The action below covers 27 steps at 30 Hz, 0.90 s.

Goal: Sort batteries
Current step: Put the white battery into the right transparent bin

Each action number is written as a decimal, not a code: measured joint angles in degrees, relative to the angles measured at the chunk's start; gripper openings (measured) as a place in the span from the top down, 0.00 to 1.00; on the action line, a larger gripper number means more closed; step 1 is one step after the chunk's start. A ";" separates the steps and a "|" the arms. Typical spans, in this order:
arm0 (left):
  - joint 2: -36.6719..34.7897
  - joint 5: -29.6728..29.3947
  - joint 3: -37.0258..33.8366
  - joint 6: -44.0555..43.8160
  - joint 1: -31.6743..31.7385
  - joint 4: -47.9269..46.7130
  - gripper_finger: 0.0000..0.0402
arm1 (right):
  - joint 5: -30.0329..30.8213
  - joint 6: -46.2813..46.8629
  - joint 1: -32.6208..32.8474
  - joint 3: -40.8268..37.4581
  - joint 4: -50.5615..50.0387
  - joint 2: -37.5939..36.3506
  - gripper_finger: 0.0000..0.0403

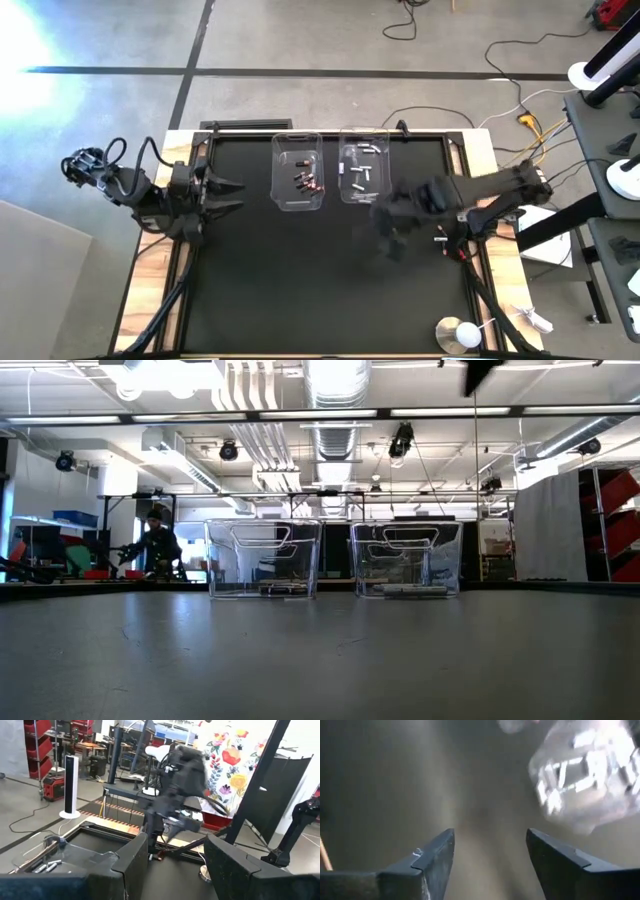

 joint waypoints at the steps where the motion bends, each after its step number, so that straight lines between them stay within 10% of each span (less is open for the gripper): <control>1: 0.02 0.05 -0.02 0.02 0.00 0.00 0.57 | 0.24 2.68 2.34 -1.00 -1.17 -0.42 0.39; 10: -0.05 0.03 -0.04 -0.29 -0.02 0.88 0.57 | -3.96 16.06 9.14 -21.24 -6.48 -4.38 0.22; 27: -1.01 -1.12 -0.04 -1.55 -0.07 0.66 0.57 | -16.00 11.79 8.42 -49.90 5.99 -8.10 0.09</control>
